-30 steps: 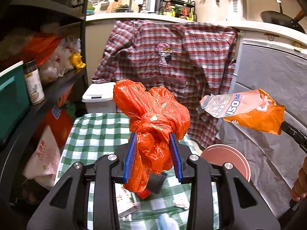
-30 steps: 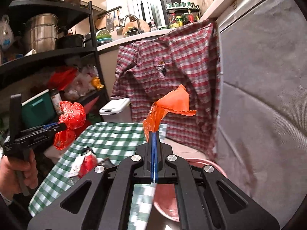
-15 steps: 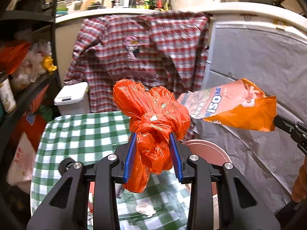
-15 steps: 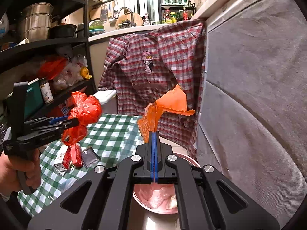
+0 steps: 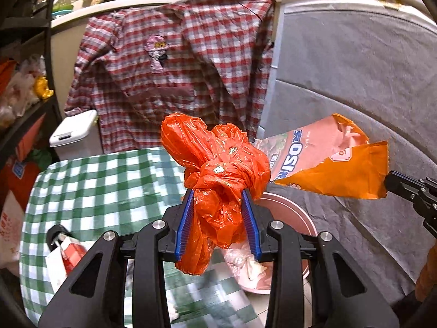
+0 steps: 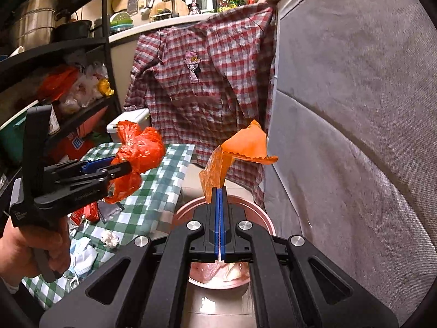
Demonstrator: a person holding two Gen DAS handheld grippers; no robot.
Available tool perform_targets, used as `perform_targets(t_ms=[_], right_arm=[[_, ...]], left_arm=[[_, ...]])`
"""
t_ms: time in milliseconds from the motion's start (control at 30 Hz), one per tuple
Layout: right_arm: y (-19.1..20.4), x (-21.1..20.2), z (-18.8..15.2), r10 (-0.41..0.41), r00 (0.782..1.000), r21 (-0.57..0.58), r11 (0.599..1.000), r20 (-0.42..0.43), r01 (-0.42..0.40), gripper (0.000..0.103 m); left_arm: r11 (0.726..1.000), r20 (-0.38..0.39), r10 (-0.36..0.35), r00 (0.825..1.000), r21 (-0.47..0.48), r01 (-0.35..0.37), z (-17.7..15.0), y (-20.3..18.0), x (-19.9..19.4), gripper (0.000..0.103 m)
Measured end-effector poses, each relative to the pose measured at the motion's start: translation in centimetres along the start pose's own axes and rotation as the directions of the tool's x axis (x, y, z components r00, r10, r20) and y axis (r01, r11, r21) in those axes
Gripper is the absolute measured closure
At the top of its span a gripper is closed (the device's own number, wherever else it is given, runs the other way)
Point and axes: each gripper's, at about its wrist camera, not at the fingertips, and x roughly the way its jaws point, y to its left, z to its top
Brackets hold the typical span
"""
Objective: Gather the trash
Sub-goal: 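Open the left tool and the right tool to drop the orange bags into the bucket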
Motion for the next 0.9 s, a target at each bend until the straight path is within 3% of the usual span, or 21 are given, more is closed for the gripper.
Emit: perform_targets(t_ms=[500,900], right_arm=[[-0.2,1.7,-0.3,-0.011,0.997,0.0,1.0,-0.073,0.011,0.103],[0.2,3.0,-1.0,-0.027,0.991,-0.031,0.999,-0.129,0.023,0.1]], left_arm=[[0.998,-0.065,-0.056,0.996,-0.001,0.056,0.0,-2.2,3.7,0.065],[0.999,-0.041,-0.051,0.998,-0.018,0.05,0.3,-1.0,2.5,0.065]])
